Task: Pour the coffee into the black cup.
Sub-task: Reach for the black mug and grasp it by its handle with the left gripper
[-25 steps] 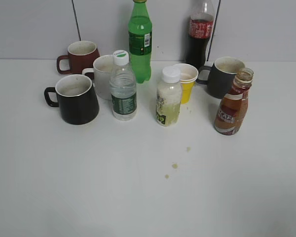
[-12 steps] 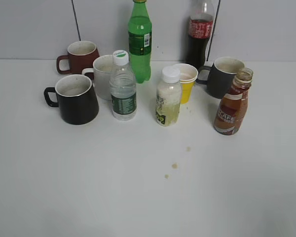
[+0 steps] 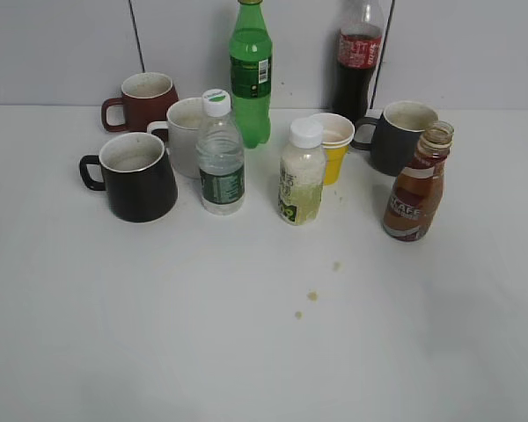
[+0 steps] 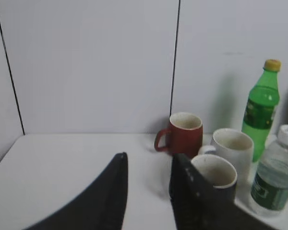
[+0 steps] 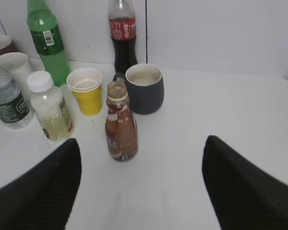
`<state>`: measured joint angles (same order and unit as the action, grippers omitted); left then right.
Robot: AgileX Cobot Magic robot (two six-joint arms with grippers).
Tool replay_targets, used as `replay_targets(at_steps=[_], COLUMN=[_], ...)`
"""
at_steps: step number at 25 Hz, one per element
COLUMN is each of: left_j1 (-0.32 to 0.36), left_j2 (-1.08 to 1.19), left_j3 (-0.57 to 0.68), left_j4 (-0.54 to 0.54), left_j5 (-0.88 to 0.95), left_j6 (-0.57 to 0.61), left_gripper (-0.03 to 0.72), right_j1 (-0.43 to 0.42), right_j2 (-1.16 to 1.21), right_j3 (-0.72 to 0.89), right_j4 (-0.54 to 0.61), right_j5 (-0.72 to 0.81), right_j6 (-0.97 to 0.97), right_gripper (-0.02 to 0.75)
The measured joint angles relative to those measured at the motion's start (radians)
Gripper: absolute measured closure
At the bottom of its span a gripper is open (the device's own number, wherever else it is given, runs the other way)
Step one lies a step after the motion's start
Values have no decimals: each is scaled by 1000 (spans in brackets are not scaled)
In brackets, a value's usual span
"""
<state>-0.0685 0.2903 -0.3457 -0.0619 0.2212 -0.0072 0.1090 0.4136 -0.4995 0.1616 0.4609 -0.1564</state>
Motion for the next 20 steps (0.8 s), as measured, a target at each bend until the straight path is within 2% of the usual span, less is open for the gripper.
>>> replay_targets(at_steps=[3,7,15,20], left_j1=[0,0,0,0], left_j2=[136,371,907,1258], left_j3=[58,69,69,69], left_j4=[-9,-11,-7,27], left_j5=[-244,-487,-986,-1355], left_j6=[0,0,0,0], left_gripper=[447,447,447,447], right_j1=[46,73,77,125], right_j2=[124,309,618,753], right_j3=[3,3,4,17], right_j4=[6,10,9,-30], right_j5=[-178,-405,-701,-870], right_j6=[-24,-30,-19,6], right_gripper=[152,153,153,153])
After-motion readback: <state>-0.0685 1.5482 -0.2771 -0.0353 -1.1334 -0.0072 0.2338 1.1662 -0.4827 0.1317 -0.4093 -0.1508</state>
